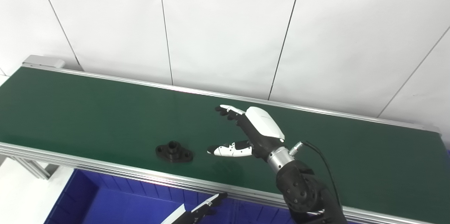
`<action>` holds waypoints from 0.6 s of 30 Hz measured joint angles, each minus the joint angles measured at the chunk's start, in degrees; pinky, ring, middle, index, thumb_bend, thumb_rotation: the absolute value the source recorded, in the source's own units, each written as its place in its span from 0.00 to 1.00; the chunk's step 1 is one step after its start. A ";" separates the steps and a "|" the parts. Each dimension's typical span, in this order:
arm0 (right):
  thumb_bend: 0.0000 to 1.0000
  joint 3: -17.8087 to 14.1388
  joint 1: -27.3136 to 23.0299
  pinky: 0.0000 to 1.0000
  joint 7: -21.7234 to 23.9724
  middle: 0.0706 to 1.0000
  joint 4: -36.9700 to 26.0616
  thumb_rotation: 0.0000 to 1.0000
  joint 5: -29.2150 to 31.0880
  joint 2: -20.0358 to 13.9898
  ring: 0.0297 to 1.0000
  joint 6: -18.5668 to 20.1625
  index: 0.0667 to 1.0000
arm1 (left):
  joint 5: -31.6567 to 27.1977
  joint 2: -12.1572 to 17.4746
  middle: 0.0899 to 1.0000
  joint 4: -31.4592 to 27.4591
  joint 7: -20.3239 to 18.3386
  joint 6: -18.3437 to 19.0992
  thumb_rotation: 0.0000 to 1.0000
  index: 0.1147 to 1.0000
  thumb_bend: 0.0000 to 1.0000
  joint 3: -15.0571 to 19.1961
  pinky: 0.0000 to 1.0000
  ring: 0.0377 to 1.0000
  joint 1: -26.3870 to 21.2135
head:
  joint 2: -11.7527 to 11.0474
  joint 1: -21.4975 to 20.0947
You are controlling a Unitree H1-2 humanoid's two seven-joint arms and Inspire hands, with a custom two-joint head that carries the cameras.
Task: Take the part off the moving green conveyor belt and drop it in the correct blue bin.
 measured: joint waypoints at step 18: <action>0.77 5.44 -1.92 0.75 -0.42 0.82 7.92 0.38 -2.91 0.87 0.81 -0.02 0.85 | 1.27 -0.04 1.00 -0.97 0.02 0.27 0.39 0.97 0.68 -0.23 0.91 0.98 0.04 | 0.62 0.35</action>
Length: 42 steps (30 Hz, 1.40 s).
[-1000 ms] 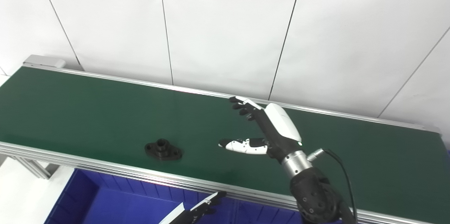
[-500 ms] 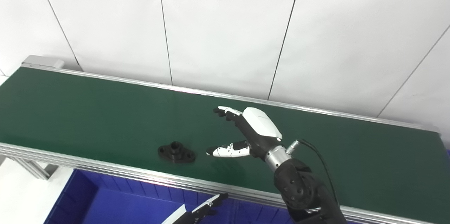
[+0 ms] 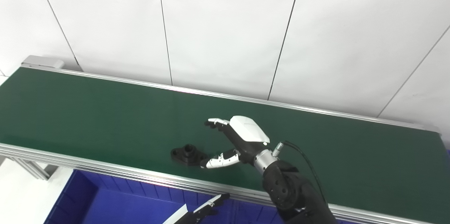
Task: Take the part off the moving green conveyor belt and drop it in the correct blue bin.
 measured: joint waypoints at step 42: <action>0.52 0.68 1.32 0.28 -11.91 0.43 10.28 0.00 0.67 -1.48 0.33 -3.52 0.46 | -0.29 -0.03 1.00 -3.16 -0.01 2.26 0.37 0.95 0.68 0.04 0.85 0.96 0.58 | 1.85 -1.05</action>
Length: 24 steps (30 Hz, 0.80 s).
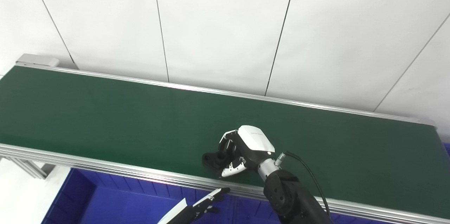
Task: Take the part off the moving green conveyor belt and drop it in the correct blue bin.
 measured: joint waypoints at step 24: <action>0.52 -3.19 5.45 0.28 0.47 0.44 -16.57 0.00 -0.91 -3.94 0.33 -1.16 0.45 | 0.02 0.01 1.00 -0.13 -0.01 1.39 0.39 0.95 0.69 0.06 0.84 0.96 -0.10 | 0.79 -0.44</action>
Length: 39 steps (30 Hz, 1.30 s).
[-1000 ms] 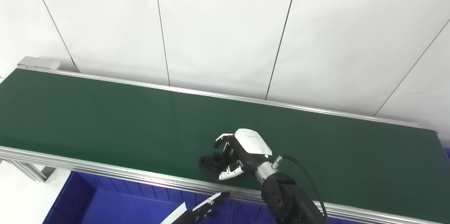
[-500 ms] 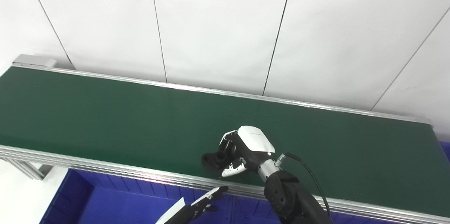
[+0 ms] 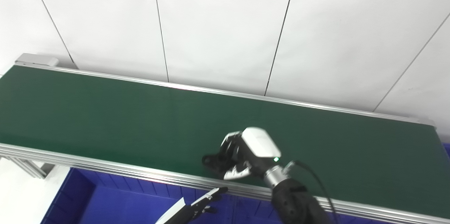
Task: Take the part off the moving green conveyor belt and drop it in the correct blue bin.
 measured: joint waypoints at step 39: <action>0.52 -11.15 37.87 0.19 5.03 0.44 -28.69 0.00 -0.42 -10.27 0.25 2.08 0.45 | -3.83 1.90 0.97 -7.11 -0.11 4.66 0.41 0.96 0.71 2.82 0.84 0.93 2.15 | 9.05 -4.30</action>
